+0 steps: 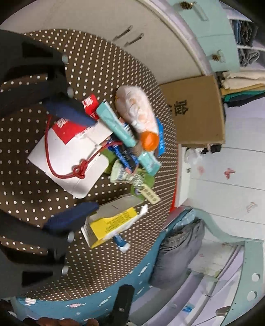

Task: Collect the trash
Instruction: 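Grasp the white-and-yellow medicine box with the right tool while the left tool grasps the red string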

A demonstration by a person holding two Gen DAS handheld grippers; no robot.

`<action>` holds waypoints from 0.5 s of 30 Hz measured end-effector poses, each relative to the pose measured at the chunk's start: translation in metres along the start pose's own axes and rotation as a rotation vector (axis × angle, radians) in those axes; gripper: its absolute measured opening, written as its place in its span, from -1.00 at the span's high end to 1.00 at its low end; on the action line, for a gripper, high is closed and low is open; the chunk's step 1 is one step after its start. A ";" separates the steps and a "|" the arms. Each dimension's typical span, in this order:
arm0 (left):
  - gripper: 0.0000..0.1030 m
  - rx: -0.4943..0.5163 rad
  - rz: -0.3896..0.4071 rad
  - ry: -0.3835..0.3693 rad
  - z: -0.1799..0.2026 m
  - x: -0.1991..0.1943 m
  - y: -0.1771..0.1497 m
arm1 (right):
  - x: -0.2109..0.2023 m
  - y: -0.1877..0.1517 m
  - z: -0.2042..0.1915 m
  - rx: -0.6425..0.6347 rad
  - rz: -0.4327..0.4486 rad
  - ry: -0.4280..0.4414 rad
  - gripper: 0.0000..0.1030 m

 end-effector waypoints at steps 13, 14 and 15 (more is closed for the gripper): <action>0.86 0.027 -0.035 -0.055 0.000 0.017 -0.006 | 0.052 -0.010 -0.025 0.003 -0.116 0.100 -0.88; 0.86 0.024 -0.031 -0.052 -0.002 0.015 -0.006 | 0.058 -0.010 -0.029 -0.001 -0.126 0.113 -0.88; 0.86 0.020 -0.028 -0.051 -0.004 0.013 -0.006 | 0.063 -0.010 -0.032 -0.003 -0.134 0.122 -0.88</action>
Point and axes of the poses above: each gripper's, at about its wrist camera, not at the fingertips, and x roughly the way its jaws point, z to its right, y to its top, the point moved 2 cm from there along x, roughly the way its jaws point, and after that the axes turned 14 degrees about y, right-handed, at the moved point
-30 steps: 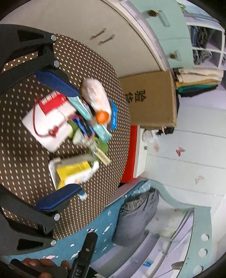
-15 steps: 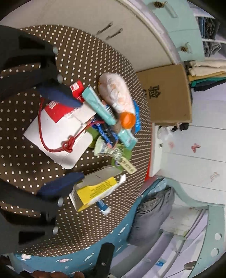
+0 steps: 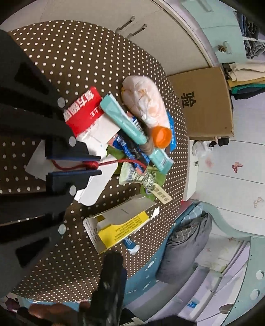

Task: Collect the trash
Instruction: 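Grasp the white-and-yellow medicine box with the right tool while the left tool grasps the red string, then carry the medicine box and red string over the wastebasket and release both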

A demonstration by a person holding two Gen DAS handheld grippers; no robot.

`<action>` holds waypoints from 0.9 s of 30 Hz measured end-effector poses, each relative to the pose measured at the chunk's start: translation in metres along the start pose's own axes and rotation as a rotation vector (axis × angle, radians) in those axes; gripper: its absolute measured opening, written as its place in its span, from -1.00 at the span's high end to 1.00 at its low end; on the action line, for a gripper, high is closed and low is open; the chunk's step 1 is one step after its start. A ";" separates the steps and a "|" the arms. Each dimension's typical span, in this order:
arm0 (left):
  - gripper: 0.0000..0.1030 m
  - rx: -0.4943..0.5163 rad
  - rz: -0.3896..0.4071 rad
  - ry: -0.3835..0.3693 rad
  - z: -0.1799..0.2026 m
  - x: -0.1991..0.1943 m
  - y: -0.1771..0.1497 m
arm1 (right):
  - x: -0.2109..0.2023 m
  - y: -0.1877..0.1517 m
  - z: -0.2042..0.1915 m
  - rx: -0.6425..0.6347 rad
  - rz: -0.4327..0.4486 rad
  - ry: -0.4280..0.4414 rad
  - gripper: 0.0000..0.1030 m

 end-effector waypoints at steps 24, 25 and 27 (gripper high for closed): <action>0.86 -0.045 0.120 -0.021 0.007 -0.063 0.035 | -0.040 0.009 -0.009 -0.057 0.071 0.155 -0.08; 0.86 -0.039 0.131 -0.027 0.011 -0.067 0.040 | -0.048 0.011 -0.008 -0.061 0.088 0.159 -0.08; 0.86 -0.029 0.151 -0.036 0.019 -0.073 0.047 | -0.067 0.016 -0.005 -0.075 0.129 0.159 -0.08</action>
Point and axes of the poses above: each gripper's, at about its wrist camera, not at the fingertips, and x roughly the way its jaws point, z to its right, y to its top, the point moved 2 cm from there along x, roughly the way its jaws point, and after that the axes turned 14 degrees about y, right-handed, at the moved point
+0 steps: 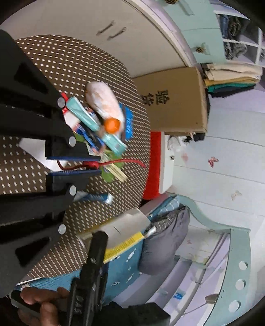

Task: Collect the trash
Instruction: 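Carry the medicine box and red string over the wastebasket and release both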

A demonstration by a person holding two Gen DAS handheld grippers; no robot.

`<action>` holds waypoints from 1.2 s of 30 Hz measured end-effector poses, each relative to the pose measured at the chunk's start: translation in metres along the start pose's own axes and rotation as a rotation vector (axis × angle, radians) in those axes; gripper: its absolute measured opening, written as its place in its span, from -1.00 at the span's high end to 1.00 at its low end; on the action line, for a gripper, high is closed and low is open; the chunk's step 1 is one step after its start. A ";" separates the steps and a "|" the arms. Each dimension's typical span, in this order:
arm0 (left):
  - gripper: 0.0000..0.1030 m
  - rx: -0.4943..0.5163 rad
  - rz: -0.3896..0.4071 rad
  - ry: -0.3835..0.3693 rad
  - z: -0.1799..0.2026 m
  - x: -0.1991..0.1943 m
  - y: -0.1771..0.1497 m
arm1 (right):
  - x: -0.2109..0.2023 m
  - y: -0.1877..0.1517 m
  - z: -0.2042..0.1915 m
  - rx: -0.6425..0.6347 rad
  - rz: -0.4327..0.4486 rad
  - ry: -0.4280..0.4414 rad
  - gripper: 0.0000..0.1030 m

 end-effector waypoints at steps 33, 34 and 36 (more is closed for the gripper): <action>0.85 0.273 -0.071 -0.400 0.310 0.036 0.059 | -0.232 -0.048 0.244 0.376 0.331 -0.430 -0.12; 0.85 0.289 -0.094 -0.408 0.323 0.044 0.054 | -0.228 -0.052 0.253 0.395 0.318 -0.433 -0.12; 0.85 0.320 -0.132 -0.418 0.343 0.058 0.047 | -0.221 -0.061 0.272 0.429 0.293 -0.436 -0.12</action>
Point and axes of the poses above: each gripper's, at about its wrist camera, not at the fingertips, and x roughly the way its jaws point, z to its right, y to its top, the point moved 2 cm from there along x, roughly the way its jaws point, and after that the axes turned 14 degrees about y, right-handed, at the moved point
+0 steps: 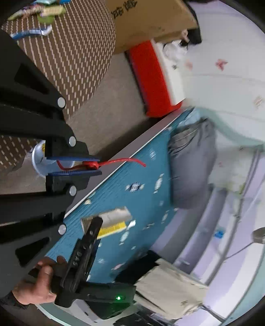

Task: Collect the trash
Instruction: 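Carry the medicine box and red string over the wastebasket and release both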

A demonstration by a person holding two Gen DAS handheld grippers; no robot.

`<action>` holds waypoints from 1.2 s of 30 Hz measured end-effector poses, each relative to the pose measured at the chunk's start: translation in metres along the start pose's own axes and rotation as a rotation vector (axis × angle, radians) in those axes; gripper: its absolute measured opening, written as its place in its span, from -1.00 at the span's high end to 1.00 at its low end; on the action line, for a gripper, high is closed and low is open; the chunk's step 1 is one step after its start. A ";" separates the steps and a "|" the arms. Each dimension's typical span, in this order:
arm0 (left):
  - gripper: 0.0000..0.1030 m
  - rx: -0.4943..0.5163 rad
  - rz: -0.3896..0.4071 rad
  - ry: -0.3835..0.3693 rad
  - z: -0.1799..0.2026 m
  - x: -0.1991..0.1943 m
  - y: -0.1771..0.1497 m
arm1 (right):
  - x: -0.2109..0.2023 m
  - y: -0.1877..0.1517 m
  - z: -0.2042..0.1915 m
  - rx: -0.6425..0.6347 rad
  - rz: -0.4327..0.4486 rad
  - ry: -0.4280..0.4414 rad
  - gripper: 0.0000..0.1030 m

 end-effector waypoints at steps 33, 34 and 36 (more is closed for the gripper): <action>-0.45 0.222 -0.412 0.082 0.082 0.189 -0.037 | 0.064 -0.036 0.126 0.360 -0.086 0.009 -0.70; -0.73 0.217 -0.396 0.103 0.080 0.187 -0.035 | 0.058 -0.033 0.126 0.364 -0.069 0.016 -0.73; -0.74 0.196 -0.374 0.112 0.075 0.182 -0.031 | 0.051 -0.029 0.121 0.359 -0.053 0.014 -0.75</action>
Point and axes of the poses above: each gripper's, at about its wrist camera, not at the fingertips, and x roughly the way its jaws point, z to its right, y to its top, the point moved 2 cm from there along x, roughly the way its jaws point, and after that the axes turned 14 degrees about y, right-handed, at the moved point
